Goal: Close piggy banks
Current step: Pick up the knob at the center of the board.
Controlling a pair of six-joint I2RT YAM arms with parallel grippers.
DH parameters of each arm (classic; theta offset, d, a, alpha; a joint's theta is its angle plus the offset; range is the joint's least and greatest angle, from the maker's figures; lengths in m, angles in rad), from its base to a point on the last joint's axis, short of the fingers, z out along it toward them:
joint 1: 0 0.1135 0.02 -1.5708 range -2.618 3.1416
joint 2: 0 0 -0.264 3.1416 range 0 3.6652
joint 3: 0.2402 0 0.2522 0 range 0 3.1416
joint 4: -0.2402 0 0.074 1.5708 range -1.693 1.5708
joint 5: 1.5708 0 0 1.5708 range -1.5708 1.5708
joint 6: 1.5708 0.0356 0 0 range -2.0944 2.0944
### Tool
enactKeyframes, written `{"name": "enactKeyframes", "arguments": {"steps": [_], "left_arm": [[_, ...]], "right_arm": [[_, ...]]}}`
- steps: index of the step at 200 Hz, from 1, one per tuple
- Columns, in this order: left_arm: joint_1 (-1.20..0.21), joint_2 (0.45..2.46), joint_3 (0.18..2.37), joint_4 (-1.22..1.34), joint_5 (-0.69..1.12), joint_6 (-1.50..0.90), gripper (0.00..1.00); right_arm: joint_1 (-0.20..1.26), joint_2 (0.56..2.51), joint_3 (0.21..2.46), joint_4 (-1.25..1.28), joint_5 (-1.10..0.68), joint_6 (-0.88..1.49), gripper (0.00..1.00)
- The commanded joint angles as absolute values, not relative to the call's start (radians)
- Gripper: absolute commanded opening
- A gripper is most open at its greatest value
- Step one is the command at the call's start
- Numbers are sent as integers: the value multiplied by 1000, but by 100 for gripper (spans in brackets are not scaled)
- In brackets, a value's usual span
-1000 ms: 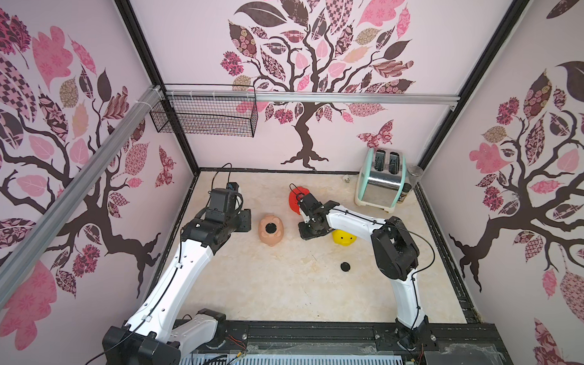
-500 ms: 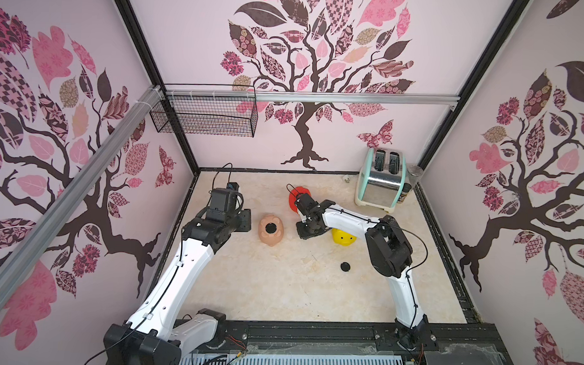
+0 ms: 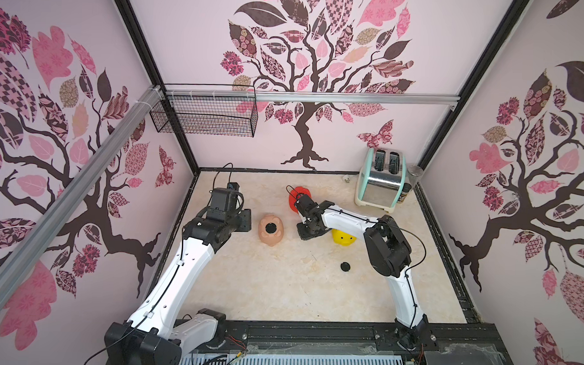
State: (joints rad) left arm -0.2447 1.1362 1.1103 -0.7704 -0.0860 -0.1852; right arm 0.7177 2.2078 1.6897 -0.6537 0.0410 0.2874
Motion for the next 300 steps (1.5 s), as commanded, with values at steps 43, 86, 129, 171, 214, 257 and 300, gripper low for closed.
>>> {"name": "enactKeyframes", "arguments": {"steps": [43, 86, 129, 171, 214, 257, 300], "left_arm": [[-239, 1144, 1112, -755, -89, -173, 56], [-239, 1145, 1112, -756, -93, -173, 56], [-240, 1148, 1115, -759, -93, -172, 56], [-241, 1144, 1112, -757, -94, -174, 56], [-240, 1145, 1112, -751, -73, -176, 56], [-240, 1166, 1155, -732, 4, -215, 56], [-241, 1281, 1286, -651, 160, -344, 57]], "right_arm": [[733, 2265, 1631, -684, 84, 277, 14], [733, 2273, 1644, -684, 91, 275, 6], [733, 2227, 1642, -658, 115, 278, 0], [733, 2135, 1635, -630, 121, 295, 0], [732, 1982, 1624, -602, 162, 329, 0], [712, 1838, 1630, -599, 196, 352, 0], [645, 1755, 1646, -565, 145, 420, 0]]}}
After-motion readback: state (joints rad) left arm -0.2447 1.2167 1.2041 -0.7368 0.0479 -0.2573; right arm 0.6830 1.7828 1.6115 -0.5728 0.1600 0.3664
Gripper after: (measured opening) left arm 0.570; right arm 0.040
